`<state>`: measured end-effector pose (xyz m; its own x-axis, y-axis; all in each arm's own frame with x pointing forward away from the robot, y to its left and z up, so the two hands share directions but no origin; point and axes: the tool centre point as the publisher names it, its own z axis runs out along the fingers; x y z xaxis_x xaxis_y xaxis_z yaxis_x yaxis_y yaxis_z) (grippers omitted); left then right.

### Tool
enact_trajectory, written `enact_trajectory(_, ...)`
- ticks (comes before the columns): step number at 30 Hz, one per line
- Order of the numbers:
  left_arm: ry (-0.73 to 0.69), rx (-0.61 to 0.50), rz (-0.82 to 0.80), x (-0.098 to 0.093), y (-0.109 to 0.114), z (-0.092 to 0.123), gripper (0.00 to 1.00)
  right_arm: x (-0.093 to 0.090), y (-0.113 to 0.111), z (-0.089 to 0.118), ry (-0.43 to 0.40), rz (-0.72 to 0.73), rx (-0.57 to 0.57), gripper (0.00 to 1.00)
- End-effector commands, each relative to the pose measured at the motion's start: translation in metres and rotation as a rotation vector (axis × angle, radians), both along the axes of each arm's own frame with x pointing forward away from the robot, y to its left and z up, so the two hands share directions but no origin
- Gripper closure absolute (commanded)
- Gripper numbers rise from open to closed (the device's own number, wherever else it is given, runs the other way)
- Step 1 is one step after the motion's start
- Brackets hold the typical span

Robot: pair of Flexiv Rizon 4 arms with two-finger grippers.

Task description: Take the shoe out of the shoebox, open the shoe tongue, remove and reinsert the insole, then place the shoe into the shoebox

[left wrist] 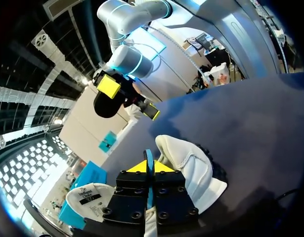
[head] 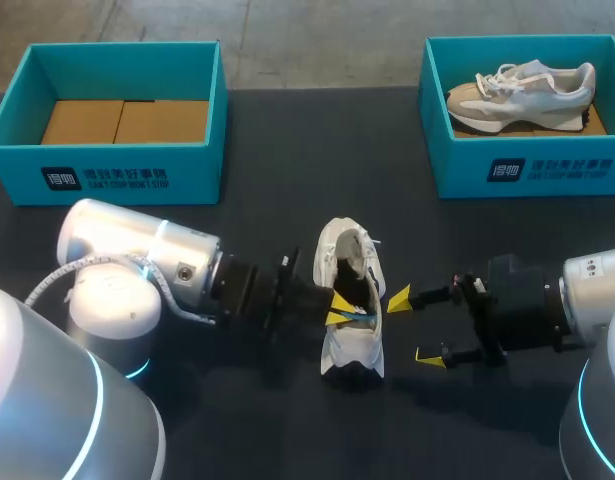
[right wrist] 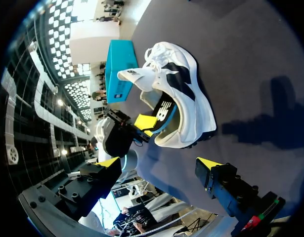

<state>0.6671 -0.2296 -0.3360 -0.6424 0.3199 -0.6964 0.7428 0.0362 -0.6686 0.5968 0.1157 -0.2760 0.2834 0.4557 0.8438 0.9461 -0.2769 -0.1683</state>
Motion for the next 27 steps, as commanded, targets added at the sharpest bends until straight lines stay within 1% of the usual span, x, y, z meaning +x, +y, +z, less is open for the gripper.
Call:
enact_trajectory(1,0.003,0.008,-0.001,0.006,-0.001,-0.006,1.0,-0.002,0.0,0.001,-0.001,-0.002,-0.002,0.0)
enact_trajectory(10,0.007,0.027,0.02,0.015,-0.005,-0.018,1.0,-0.002,0.0,0.001,-0.001,-0.002,-0.002,0.0)
enact_trajectory(18,0.007,0.016,0.011,0.009,-0.005,-0.011,1.0,-0.002,0.0,0.001,-0.001,-0.002,-0.002,0.0)
enact_trajectory(19,0.007,0.015,0.01,0.009,-0.004,-0.009,0.85,-0.002,0.0,0.001,-0.001,-0.002,-0.002,0.0)
enact_trajectory(20,0.006,0.013,0.009,0.008,-0.003,-0.007,0.67,-0.002,0.0,0.001,-0.001,-0.002,-0.002,0.0)
enact_trajectory(21,0.004,0.011,0.008,0.007,-0.002,-0.006,0.62,-0.002,0.0,0.001,-0.001,-0.002,-0.002,0.0)
enact_trajectory(22,0.003,0.009,0.007,0.006,-0.002,-0.004,0.59,-0.002,0.0,0.001,-0.001,-0.002,-0.002,0.0)
enact_trajectory(27,-0.006,-0.013,0.003,0.0,0.002,0.005,0.56,-0.002,0.0,0.001,-0.001,-0.002,-0.002,0.0)
